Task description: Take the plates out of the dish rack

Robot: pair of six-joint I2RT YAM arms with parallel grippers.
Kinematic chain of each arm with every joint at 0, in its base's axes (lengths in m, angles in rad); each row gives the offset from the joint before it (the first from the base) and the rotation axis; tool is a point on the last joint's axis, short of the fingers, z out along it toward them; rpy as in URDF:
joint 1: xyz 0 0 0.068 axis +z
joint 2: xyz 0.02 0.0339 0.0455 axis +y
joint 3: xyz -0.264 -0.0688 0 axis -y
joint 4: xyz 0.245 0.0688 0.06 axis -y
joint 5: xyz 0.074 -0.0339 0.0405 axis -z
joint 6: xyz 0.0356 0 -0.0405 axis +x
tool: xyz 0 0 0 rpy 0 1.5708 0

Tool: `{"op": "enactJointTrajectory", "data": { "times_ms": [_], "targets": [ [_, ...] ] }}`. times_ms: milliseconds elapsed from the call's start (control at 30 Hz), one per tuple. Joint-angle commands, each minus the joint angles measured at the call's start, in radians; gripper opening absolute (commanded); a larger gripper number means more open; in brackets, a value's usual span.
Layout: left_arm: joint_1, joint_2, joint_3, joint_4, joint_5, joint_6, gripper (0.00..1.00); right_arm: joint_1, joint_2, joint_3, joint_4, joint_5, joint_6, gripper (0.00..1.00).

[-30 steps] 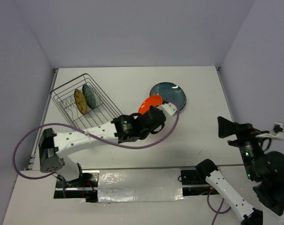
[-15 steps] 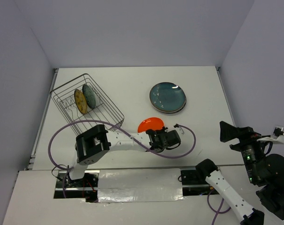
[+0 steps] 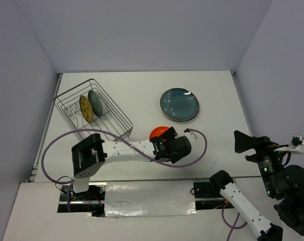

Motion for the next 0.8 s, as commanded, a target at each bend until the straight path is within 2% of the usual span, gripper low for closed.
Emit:
{"op": "enactJointTrajectory", "data": {
  "times_ms": [0, 67, 133, 167, 233, 267, 300, 333, 367, 400, 433, 467, 567, 600, 767],
  "targets": [
    [0.005, -0.141, 0.061, 0.005, -0.026, -0.034, 1.0, 0.006, -0.008, -0.008, 0.005, -0.015, -0.009, 0.99],
    [0.026, -0.194, 0.107, -0.036, -0.103, -0.062, 0.99, 0.006, -0.016, -0.011, 0.011, -0.022, -0.01, 0.99],
    [0.089, -0.264, 0.128, -0.111, -0.188, -0.151, 1.0, 0.006, -0.016, -0.014, 0.014, -0.029, -0.013, 0.99],
    [0.162, -0.298, 0.133, -0.137, -0.261, -0.19, 1.0, 0.006, -0.019, -0.02, 0.016, -0.033, -0.015, 0.99],
    [0.277, -0.417, 0.118, -0.211, -0.282, -0.341, 1.0, 0.006, -0.02, -0.028, 0.014, -0.039, -0.016, 0.99],
    [0.438, -0.463, 0.087, -0.234, -0.267, -0.396, 0.99, 0.006, -0.025, -0.034, 0.014, -0.044, -0.016, 0.99],
    [0.532, -0.556, 0.028, -0.24, -0.197, -0.477, 1.0, 0.006, -0.028, -0.039, 0.017, -0.047, -0.016, 0.99],
    [0.613, -0.6, -0.006, -0.221, -0.163, -0.497, 0.97, 0.006, -0.031, -0.046, 0.021, -0.055, -0.016, 0.99],
    [0.766, -0.641, -0.036, -0.202, -0.135, -0.511, 0.94, 0.006, -0.034, -0.051, 0.025, -0.059, -0.016, 0.99],
    [0.837, -0.696, -0.06, -0.184, -0.086, -0.527, 0.92, 0.006, -0.039, -0.055, 0.034, -0.065, -0.015, 0.99],
    [0.894, -0.706, -0.082, -0.152, -0.054, -0.524, 0.9, 0.004, -0.042, -0.062, 0.04, -0.07, -0.015, 0.99],
    [1.001, -0.703, -0.073, -0.158, -0.023, -0.524, 0.88, 0.004, -0.04, -0.072, 0.045, -0.084, -0.015, 0.99],
    [1.159, -0.608, -0.005, -0.193, 0.11, -0.505, 0.84, 0.004, -0.033, -0.095, 0.065, -0.104, -0.006, 0.99],
    [1.191, -0.544, 0.027, -0.191, 0.191, -0.498, 0.83, 0.004, -0.028, -0.1, 0.07, -0.122, -0.004, 0.99],
    [1.251, -0.403, 0.099, -0.184, 0.295, -0.456, 0.81, 0.004, -0.022, -0.125, 0.077, -0.145, -0.007, 0.99]
  ]
}}
